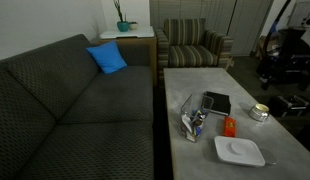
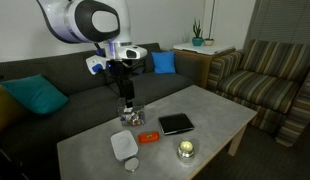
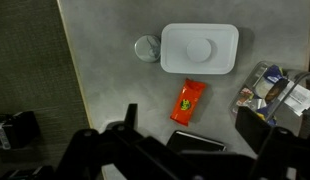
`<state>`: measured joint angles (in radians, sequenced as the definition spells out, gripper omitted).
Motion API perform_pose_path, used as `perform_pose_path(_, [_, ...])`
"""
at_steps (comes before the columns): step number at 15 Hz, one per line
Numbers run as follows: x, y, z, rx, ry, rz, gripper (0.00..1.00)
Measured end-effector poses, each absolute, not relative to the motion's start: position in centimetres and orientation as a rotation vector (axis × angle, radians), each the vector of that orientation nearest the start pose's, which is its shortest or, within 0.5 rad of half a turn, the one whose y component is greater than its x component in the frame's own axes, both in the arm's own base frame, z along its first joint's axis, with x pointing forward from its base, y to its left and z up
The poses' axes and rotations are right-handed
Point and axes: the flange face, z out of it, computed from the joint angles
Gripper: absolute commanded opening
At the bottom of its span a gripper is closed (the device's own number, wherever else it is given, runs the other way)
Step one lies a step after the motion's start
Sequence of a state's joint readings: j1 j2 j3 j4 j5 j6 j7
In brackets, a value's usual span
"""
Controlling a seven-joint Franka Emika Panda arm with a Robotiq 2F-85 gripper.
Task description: Put the orange sachet in the clear storage container
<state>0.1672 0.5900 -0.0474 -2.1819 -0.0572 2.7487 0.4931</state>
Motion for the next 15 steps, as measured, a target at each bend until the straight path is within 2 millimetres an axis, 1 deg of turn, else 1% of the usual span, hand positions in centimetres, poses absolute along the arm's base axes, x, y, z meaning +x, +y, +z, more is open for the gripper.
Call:
perform_pose_path(2, [54.5,7.2,9.1,-3.142,0.51,-0.003,1.0])
perform_pose_path(4, [55.2,7.4,6.9,-3.136,0.539,-0.01,1.0])
perform_pose_path(8, [56.9,7.3,3.4,-3.141,0.591,-0.056,1.0])
perform_pose_path(10, [57.6,7.6,1.8,-3.116,0.551,-0.103,1.0])
perform_pose_path(12, [58.1,7.7,0.6,-3.091,0.52,-0.118,1.0])
perform_pose_path(15, [58.5,7.3,0.4,-3.083,0.519,-0.128,1.0])
